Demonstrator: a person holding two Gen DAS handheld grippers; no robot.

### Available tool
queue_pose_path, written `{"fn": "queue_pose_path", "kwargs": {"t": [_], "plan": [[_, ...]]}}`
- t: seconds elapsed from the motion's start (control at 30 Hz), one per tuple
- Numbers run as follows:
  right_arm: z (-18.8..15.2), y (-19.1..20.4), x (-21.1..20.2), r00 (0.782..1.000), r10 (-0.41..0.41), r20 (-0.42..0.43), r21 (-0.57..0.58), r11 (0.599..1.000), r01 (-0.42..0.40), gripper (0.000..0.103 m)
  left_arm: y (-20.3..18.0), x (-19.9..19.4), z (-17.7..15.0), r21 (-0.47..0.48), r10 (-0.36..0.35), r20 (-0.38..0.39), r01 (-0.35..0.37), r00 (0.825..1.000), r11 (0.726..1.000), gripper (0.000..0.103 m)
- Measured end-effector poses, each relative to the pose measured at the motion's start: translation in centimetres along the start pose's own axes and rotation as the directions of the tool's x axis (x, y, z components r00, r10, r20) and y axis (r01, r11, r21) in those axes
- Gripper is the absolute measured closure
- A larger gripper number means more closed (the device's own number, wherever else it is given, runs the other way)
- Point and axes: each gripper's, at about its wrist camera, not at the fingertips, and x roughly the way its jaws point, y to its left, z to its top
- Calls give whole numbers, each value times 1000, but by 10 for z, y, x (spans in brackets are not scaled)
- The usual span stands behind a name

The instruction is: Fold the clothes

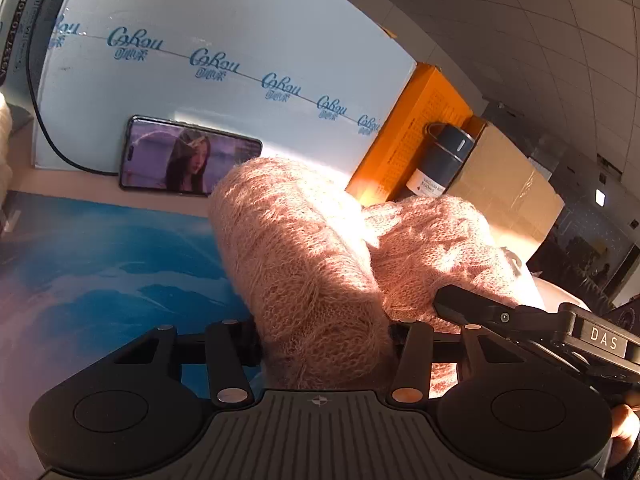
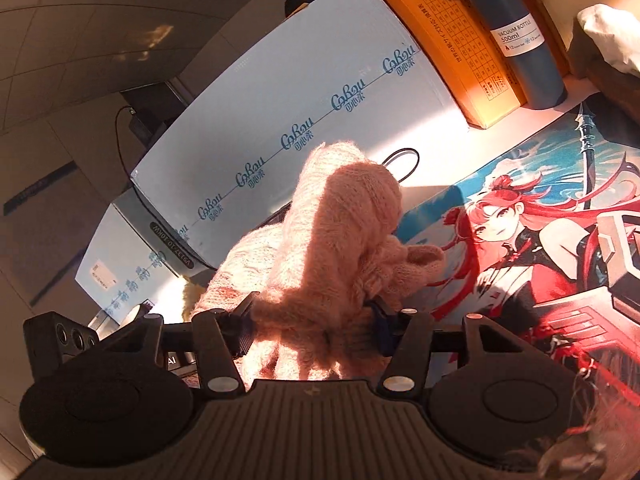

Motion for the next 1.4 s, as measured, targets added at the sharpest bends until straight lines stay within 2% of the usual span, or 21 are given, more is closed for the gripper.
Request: {"fn": "queue_pose_path", "kwargs": {"t": [0.13,0.23,0.3,0.4,0.53,0.63,0.7,0.77,0.87,0.97,1.07,1.13,1.23,1.37,1.4], "plan": [[5,38,20,995,100,-17,-57,993,-101,54,27,-50,16,39,30,141,-36,990,999,56],[9,71,38,982,186,-29,-107,976,-188,54,60,-84,24,-29,-1,238,8,971,1000,56],[12,91,50,968,249,-37,-127,959,-252,54,80,-106,27,-67,-9,305,31,952,997,56],[16,123,76,949,309,-58,-177,933,-315,55,107,-133,30,-86,4,421,35,907,996,56],[14,163,113,919,385,-87,-225,891,-394,55,139,-163,23,-171,90,522,1,848,985,56],[5,195,153,890,436,-136,-257,852,-457,55,164,-185,18,-237,158,588,-18,794,971,56],[-3,212,179,881,444,-165,-277,836,-474,55,180,-199,15,-281,205,626,-27,753,959,55],[-12,228,205,872,449,-194,-296,821,-488,55,199,-205,13,-357,275,622,-47,734,933,55],[-25,238,240,877,425,-225,-291,829,-477,55,219,-204,11,-440,381,596,-110,707,891,55],[-37,240,269,914,341,-219,-310,864,-397,55,226,-196,13,-486,502,563,-227,657,844,45],[-46,232,290,958,213,-194,-318,910,-267,55,233,-193,11,-545,608,512,-317,607,776,18],[-47,221,300,964,159,-214,-282,935,-217,52,237,-191,10,-581,673,474,-373,567,723,16],[-50,208,313,960,141,-242,-269,941,-206,49,245,-180,13,-583,753,353,-499,556,641,10],[-56,216,313,966,111,-234,-331,925,-186,45,246,-173,15,-560,807,299,-591,510,580,3],[-57,217,313,967,112,-228,-337,923,-187,42,244,-175,14,-561,808,305,-590,505,580,3]]}}
